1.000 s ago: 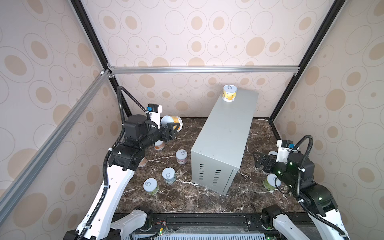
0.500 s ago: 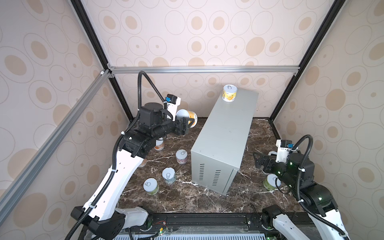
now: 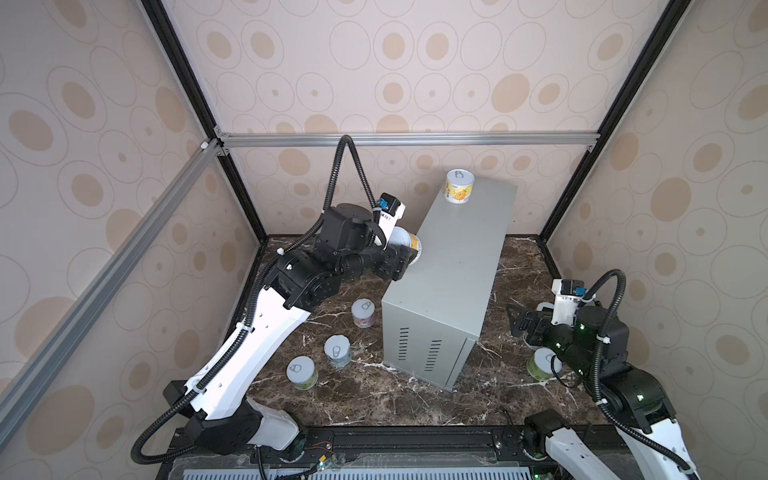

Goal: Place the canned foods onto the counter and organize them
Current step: 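Carry the yellow can up over the grey cabinet top with the left gripper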

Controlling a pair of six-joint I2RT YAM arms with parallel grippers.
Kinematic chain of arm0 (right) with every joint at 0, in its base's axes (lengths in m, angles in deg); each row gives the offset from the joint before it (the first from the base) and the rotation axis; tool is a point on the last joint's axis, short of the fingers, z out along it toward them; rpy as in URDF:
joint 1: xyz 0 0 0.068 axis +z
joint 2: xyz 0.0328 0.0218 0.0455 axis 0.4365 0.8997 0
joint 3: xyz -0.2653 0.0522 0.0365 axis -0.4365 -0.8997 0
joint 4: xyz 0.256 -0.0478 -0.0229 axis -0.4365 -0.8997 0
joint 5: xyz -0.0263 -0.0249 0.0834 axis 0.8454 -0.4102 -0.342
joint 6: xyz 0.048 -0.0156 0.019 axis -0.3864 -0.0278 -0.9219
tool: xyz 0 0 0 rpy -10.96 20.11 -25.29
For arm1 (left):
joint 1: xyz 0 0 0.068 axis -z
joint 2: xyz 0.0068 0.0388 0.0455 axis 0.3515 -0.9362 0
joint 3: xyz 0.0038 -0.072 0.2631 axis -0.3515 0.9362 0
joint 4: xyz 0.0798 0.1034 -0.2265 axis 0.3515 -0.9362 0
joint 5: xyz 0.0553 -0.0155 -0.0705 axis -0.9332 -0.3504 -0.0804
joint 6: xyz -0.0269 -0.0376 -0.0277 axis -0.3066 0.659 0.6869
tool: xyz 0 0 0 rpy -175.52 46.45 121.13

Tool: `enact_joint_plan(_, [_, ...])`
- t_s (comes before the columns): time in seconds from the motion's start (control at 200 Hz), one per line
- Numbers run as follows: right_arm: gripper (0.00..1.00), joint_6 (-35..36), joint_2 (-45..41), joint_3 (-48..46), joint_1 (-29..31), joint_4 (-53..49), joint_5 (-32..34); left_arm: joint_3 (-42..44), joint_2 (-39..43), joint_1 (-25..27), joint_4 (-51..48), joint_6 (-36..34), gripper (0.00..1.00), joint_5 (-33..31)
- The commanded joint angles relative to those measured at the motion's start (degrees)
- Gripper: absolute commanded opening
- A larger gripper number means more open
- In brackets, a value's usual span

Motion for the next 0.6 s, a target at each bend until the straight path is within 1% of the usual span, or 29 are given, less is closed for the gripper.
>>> enact_joint_plan(0.0, [0.99,0.2,0.0,-0.2,0.0,0.2,-0.3,-5.1,-0.4,3.6,-0.3,-3.2,0.51,-5.1])
enact_joint_plan(0.16, [0.99,0.0,-0.3,-1.4,0.0,0.8,-0.4,-8.0,-2.7,7.9,-2.2,-3.5,0.5,-8.4])
enact_joint_plan(0.27, [0.99,-0.2,-0.4,-2.0,-0.1,1.1,-0.7,-8.7,-3.7,10.3,-2.8,-3.7,0.5,-9.3])
enact_joint_plan(0.395, [0.99,-0.2,-0.4,-2.2,-0.1,1.5,-1.0,-10.5,-6.0,11.7,-4.6,-3.9,0.51,-10.0])
enact_joint_plan(0.59, [0.99,-0.2,-1.5,-2.8,-0.1,1.9,-1.1,-14.4,-9.6,13.3,-7.0,-4.4,0.56,-10.3])
